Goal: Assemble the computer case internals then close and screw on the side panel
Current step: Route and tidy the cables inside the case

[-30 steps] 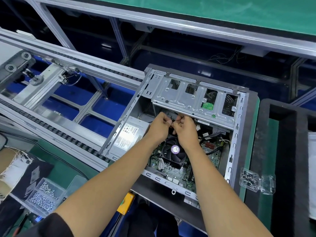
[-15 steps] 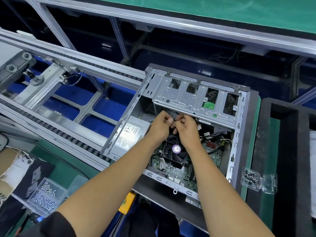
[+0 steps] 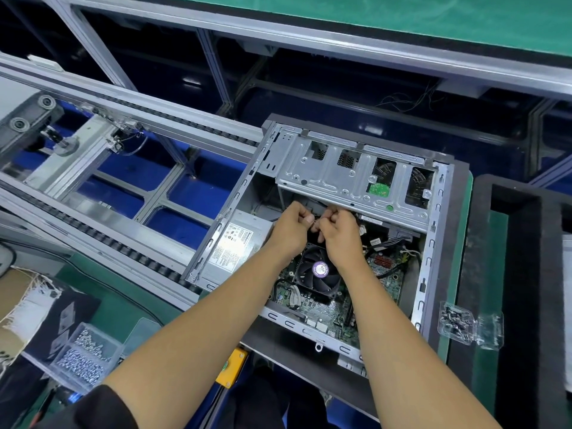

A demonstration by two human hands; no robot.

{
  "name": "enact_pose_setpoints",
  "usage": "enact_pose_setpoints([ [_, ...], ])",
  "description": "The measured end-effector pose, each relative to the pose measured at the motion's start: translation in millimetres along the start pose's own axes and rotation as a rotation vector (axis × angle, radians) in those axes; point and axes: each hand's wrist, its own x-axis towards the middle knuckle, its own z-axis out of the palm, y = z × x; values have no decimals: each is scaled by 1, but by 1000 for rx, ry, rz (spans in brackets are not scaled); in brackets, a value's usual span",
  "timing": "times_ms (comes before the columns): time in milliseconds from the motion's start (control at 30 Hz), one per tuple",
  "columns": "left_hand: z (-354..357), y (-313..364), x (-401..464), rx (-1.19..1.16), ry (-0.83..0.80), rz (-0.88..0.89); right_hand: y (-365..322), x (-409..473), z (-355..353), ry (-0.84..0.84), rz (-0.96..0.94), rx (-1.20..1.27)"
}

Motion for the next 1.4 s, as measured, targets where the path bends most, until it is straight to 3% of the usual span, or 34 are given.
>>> enact_pose_setpoints([
  [367, -3, -1, -1, 37, -42, 50, 1, -1, 1, 9, -39, -5],
  [700, 0, 1, -2, 198, 42, 183, 3, -1, 1, 12, -39, 53],
  [933, -2, 0, -3, 82, -10, 190, 5, -1, 3, 57, -11, 49],
  [1167, -4, -4, -1, -28, -83, 85, 6, -3, 5, 104, -13, 57],
  [1400, -5, -2, 1, -5, -17, 145, 9, 0, 6, 108, -5, 78],
])
